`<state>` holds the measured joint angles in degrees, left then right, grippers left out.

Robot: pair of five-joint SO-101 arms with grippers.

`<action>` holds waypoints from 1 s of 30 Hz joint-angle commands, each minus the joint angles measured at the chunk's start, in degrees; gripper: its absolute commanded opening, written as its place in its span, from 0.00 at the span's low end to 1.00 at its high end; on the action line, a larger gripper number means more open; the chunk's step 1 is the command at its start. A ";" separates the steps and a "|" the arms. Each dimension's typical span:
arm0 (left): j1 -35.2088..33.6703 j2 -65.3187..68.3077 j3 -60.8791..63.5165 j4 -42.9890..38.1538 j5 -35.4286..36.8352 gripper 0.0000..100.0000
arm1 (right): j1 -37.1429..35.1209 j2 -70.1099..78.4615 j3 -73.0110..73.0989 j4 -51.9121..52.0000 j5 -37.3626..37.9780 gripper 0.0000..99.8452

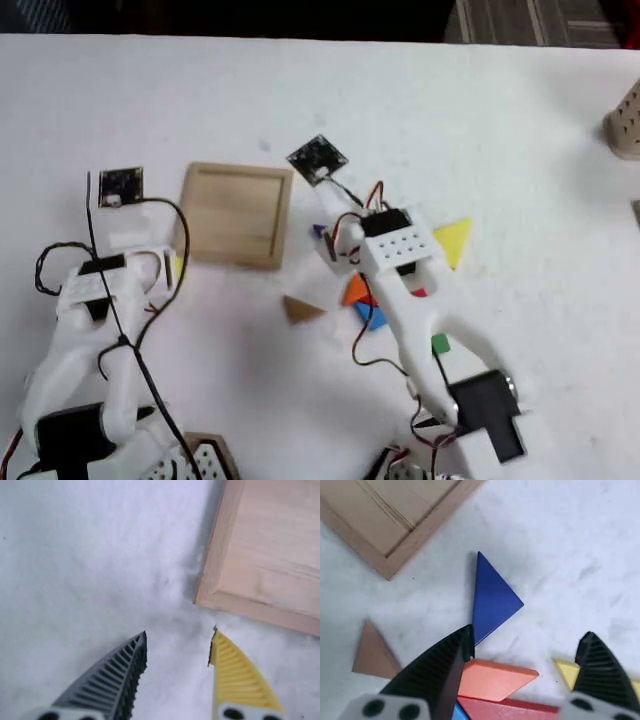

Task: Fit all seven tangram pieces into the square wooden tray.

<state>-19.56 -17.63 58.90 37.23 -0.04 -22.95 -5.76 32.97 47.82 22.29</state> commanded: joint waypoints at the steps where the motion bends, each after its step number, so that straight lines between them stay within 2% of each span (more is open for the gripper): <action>1: -1.01 -2.51 -0.35 -0.79 -0.44 0.23 | -0.04 3.12 -0.79 -3.82 -0.79 0.30; 8: -1.01 -2.51 -0.35 -0.79 -0.44 0.23 | -1.45 14.29 -6.33 -5.14 -0.79 0.30; 11: -1.01 -2.51 -0.35 -0.79 -0.44 0.23 | -1.45 17.54 -9.67 -2.59 -1.23 0.30; 17: -1.01 -2.51 -0.35 -0.79 -0.44 0.23 | -1.63 18.95 -12.22 -1.27 -0.79 0.29; 23: -1.01 -2.51 -0.35 -0.79 -0.44 0.23 | -1.54 18.86 -12.31 -1.45 -0.79 0.19; 30: -1.01 -2.51 -0.35 -0.79 -0.44 0.23 | -1.45 18.86 -12.04 -1.01 -1.23 0.18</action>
<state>-19.56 -17.63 58.90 37.23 -0.04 -23.65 13.41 23.21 46.42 21.58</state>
